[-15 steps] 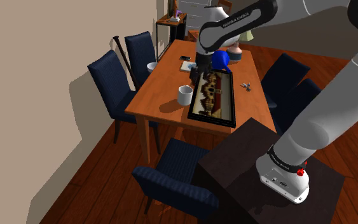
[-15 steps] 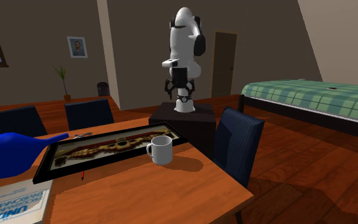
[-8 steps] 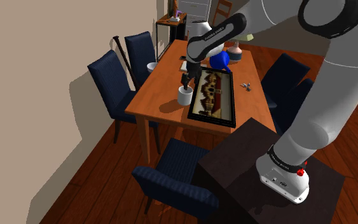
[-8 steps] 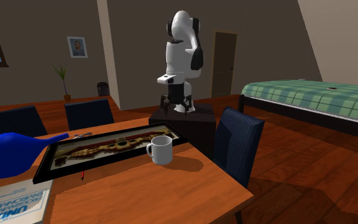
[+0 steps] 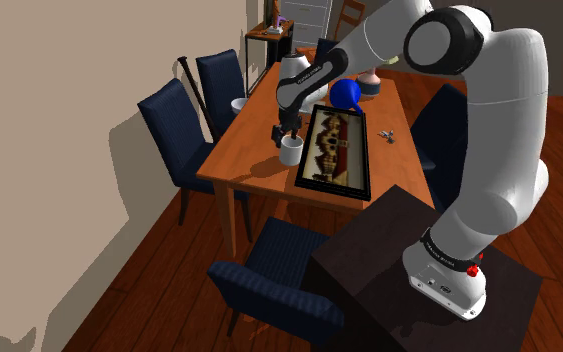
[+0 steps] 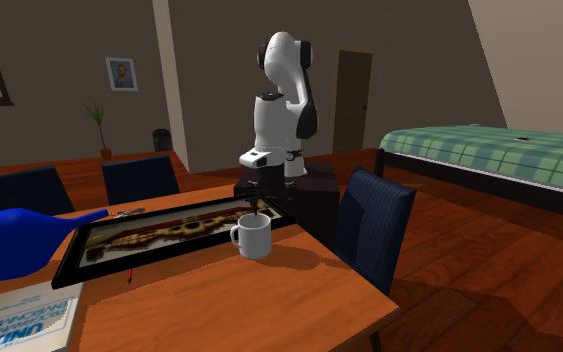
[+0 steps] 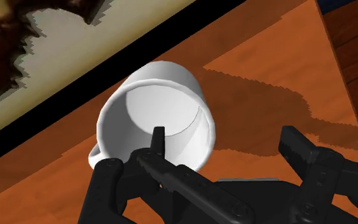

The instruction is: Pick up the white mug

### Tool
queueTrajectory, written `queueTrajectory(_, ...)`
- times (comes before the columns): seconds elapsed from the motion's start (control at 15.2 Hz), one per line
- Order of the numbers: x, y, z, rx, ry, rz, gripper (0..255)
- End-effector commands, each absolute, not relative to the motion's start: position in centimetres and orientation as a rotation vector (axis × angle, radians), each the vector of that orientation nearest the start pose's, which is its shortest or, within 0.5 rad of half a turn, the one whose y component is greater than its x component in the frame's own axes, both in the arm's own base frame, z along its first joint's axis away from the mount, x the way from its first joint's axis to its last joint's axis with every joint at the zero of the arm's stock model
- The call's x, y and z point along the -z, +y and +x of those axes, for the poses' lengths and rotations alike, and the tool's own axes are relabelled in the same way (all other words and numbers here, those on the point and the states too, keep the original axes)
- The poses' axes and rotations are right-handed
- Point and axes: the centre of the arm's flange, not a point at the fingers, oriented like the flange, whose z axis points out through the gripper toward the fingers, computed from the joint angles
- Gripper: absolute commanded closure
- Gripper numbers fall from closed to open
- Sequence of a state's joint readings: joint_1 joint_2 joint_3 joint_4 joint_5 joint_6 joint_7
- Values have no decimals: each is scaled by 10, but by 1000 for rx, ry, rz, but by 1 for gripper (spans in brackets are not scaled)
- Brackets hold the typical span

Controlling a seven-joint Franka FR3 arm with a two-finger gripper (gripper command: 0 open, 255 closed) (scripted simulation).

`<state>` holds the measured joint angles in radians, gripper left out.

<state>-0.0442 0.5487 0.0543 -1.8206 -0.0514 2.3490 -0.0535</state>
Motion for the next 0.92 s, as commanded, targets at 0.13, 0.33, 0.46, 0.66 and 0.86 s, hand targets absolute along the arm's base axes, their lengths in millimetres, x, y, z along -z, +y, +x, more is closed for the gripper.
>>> queueTrajectory(0.13, -212, 0, 659, -30, -146, -3147, 0)
queueTrajectory(0.33, -196, 0, 659, -30, -146, -3147, 0)
queueTrajectory(0.46, -182, 0, 659, -30, -146, -3147, 0)
queueTrajectory(0.66, -182, 0, 658, -30, -146, -3147, 255)
queueTrajectory(0.86, -182, 0, 658, -30, -146, -3147, 255)
